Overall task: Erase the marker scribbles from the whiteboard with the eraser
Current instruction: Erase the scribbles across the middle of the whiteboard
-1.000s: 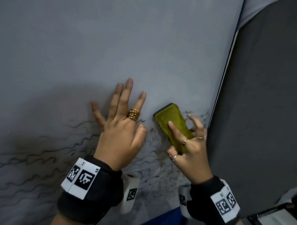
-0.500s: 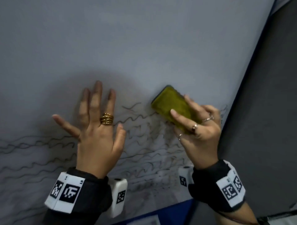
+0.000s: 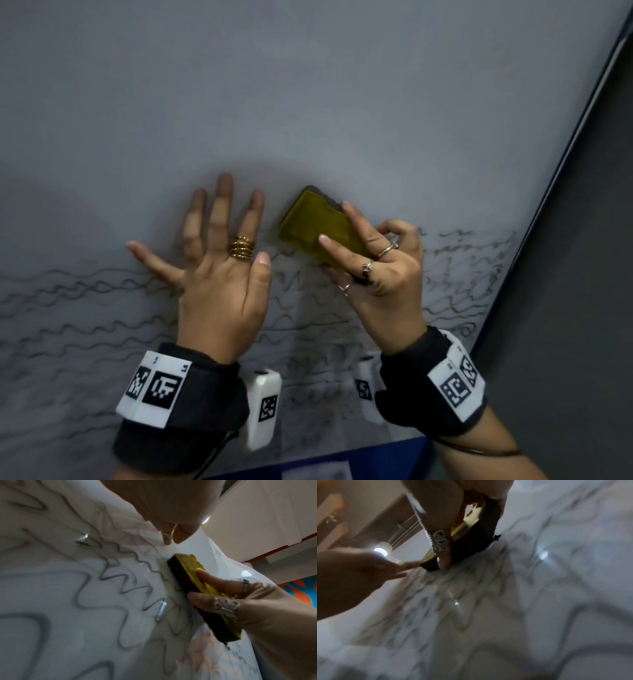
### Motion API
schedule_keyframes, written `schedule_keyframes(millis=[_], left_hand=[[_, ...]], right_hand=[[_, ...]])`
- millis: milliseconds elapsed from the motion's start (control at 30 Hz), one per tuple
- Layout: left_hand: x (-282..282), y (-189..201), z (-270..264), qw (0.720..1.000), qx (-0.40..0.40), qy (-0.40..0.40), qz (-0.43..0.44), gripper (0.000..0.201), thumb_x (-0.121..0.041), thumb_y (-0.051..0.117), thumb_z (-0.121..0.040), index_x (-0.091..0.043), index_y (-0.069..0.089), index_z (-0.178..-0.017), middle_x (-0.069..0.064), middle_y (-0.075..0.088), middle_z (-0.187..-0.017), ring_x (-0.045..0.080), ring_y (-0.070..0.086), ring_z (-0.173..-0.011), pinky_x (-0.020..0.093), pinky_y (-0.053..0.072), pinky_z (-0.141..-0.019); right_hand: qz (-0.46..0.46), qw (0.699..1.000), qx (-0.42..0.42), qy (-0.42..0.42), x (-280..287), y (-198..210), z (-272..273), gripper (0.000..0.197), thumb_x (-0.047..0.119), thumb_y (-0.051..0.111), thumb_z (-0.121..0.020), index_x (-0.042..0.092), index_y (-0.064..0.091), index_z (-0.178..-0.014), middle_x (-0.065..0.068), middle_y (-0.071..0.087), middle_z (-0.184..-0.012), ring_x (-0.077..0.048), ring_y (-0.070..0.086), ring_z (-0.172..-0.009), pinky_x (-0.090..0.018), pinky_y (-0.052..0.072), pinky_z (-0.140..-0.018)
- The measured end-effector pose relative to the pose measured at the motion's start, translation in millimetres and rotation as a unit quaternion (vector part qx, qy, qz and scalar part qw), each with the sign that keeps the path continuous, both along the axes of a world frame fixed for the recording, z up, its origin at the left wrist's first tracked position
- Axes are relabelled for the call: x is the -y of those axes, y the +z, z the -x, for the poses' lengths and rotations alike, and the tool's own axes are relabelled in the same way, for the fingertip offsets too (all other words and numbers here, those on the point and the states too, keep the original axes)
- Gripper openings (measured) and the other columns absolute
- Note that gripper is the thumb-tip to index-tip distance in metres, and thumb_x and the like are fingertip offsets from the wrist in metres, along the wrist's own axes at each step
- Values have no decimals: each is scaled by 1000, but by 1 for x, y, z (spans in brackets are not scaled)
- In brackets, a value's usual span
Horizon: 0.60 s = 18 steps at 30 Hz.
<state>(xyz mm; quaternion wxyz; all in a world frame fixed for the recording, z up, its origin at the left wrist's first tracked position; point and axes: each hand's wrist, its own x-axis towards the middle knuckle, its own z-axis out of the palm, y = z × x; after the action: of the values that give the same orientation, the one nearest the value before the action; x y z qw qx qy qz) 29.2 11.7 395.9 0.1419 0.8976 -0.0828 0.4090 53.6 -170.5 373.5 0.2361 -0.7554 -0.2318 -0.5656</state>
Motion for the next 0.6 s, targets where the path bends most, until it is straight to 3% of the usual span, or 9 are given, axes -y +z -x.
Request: schedule_keyframes(millis=[100, 200, 233, 267, 300, 367, 400, 500, 600], left_hand=[[-2, 0, 3, 1000, 16, 0, 5, 54, -40, 27, -90, -33, 33, -144, -4, 13, -157, 16, 9, -144, 68, -17, -96], [-7, -4, 5, 997, 49, -53, 15, 48, -34, 36, -89, -34, 39, -138, -4, 23, -153, 16, 19, -141, 61, -15, -103], [-6, -6, 7, 994, 68, -82, 8, 47, -29, 41, -87, -31, 46, -134, -2, 31, -149, 20, 29, -135, 59, -5, -109], [-4, -9, 10, 990, 86, -113, 6, 45, -22, 46, -84, -26, 54, -128, 3, 41, -142, 24, 40, -126, 55, 14, -112], [1, -11, 14, 985, 103, -138, 22, 41, -16, 49, -83, -19, 63, -121, 7, 51, -132, 24, 49, -113, 48, 34, -105], [12, -12, 21, 978, 116, -150, 87, 32, -12, 50, -82, -9, 71, -107, 9, 60, -116, 15, 57, -93, 25, 48, -85], [18, -11, 23, 977, 116, -141, 112, 31, -12, 50, -83, -6, 71, -104, 10, 60, -113, 11, 56, -88, 14, 45, -81], [30, -7, 25, 977, 116, -124, 131, 33, -13, 48, -84, 1, 70, -104, 15, 58, -112, 8, 52, -88, 2, 36, -83], [39, -12, 25, 978, 113, -122, 127, 33, -15, 49, -85, 5, 67, -106, 19, 54, -116, 6, 48, -91, 6, 37, -87]], right_hand=[[37, 999, 11, -10, -16, -9, 0, 33, 23, 76, -77, 38, 71, -105, 6, 59, -128, -24, 46, -93, -35, 41, -76], [53, 998, 23, -7, 1, -5, 1, 28, 25, 74, -79, 39, 71, -104, 6, 59, -127, -25, 46, -92, -37, 43, -77], [43, 999, 25, -3, 5, -4, 1, 28, 25, 73, -80, 38, 71, -104, 5, 59, -127, -26, 46, -92, -40, 44, -76], [31, 999, 26, -2, 6, -4, 1, 28, 25, 72, -80, 36, 70, -106, 4, 58, -128, -26, 45, -92, -42, 45, -77], [21, 999, 26, -2, 3, -7, 1, 30, 25, 71, -81, 35, 69, -109, 2, 57, -130, -27, 44, -93, -43, 45, -77], [12, 1000, 15, 2, -9, -17, 4, 35, 19, 66, -85, 30, 64, -118, -2, 51, -136, -27, 41, -98, -44, 44, -80], [13, 1000, 2, 11, -14, -23, 5, 40, 13, 63, -85, 28, 61, -122, -4, 47, -139, -27, 40, -100, -44, 44, -82], [49, 998, -44, 19, -12, -29, 10, 57, 3, 57, -79, 27, 54, -130, -2, 39, -145, -28, 41, -108, -46, 43, -86], [39, 999, -22, 3, 9, -16, 17, 45, 15, 55, -81, 23, 59, -125, -2, 50, -138, -28, 46, -110, -43, 37, -87]])
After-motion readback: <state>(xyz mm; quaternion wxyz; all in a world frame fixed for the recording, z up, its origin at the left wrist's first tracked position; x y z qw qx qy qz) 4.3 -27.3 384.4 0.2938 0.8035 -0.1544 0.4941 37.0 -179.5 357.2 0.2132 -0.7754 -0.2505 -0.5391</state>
